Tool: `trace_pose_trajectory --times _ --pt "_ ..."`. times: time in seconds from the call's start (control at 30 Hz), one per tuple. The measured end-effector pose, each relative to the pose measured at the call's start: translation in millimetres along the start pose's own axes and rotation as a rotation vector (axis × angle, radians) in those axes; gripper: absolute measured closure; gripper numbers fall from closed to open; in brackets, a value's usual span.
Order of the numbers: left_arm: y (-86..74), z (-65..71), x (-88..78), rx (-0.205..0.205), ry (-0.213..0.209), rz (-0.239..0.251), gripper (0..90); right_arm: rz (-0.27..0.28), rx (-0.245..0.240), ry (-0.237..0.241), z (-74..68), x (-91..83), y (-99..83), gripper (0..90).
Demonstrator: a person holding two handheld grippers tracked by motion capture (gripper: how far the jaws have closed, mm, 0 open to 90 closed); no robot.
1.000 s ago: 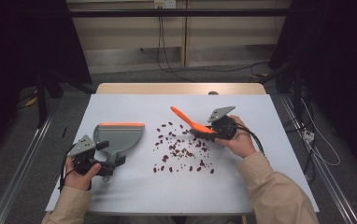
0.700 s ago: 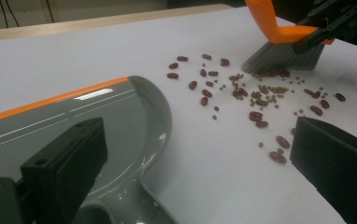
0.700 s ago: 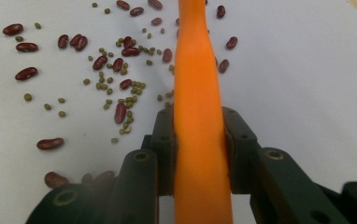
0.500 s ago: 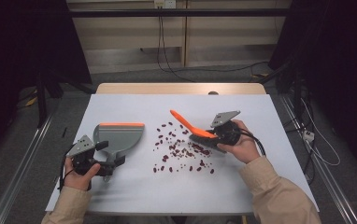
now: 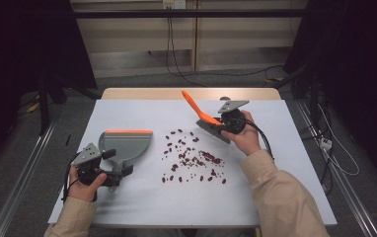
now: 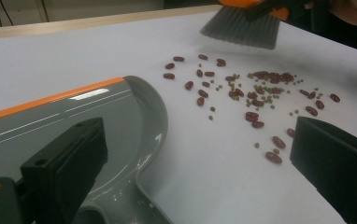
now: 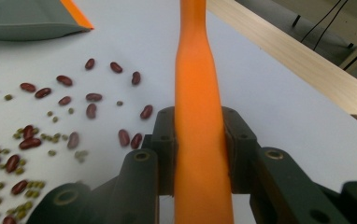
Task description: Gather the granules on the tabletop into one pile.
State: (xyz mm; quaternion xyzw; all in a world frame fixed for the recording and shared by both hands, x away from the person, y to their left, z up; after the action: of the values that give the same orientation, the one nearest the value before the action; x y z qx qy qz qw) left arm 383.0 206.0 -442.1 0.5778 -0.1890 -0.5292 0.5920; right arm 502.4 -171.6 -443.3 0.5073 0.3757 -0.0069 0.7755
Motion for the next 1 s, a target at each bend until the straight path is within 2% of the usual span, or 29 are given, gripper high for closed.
trace_pose_trajectory --times 0.2,0.3,0.37,0.4,0.43,0.6,0.73,1.0 --pt "-0.6 -0.7 -0.2 -0.005 -0.002 0.002 3.9 -0.010 -0.057 -0.014 -10.0 23.4 9.1 71.1" --pt "-1.1 -1.5 -0.9 -0.006 0.000 0.001 3.9 -0.024 -0.088 0.002 -16.0 31.8 8.5 71.1" --pt "-1.4 -1.3 -1.2 -0.008 0.000 0.003 3.9 -0.021 -0.088 0.035 -20.9 32.8 8.2 71.1" --pt "-1.4 -1.3 -1.2 -0.008 0.000 0.003 3.9 -0.021 -0.088 0.035 -20.9 32.8 8.2 71.1" --pt "-1.8 -1.6 -1.8 -0.008 0.002 0.002 3.9 -0.032 -0.126 0.049 -25.4 30.5 7.9 71.0" --pt "-1.9 -1.7 -1.6 -0.009 0.006 0.002 3.9 -0.047 -0.220 0.102 -36.1 20.1 4.8 70.9" --pt "-1.8 -1.8 -1.1 -0.009 0.005 0.002 3.9 -0.046 -0.264 0.124 -43.7 12.7 1.2 70.7" --pt "-1.7 -1.8 -1.2 -0.008 0.006 0.004 3.9 -0.046 -0.259 0.192 -52.6 -4.8 -6.5 70.8"
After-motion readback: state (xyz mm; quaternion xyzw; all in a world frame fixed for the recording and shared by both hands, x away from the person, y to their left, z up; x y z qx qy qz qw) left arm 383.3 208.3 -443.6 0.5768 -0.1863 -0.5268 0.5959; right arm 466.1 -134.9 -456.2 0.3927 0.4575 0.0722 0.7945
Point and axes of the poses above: each handheld gripper's, and its own axes: x roughly forward along the jaws, y roughly out of its top, z roughly to its right, the point moved 5 cm from there along x, roughly forward along the jaws, and after that the axes turned 13 degrees about -y, right-handed, at the moved point
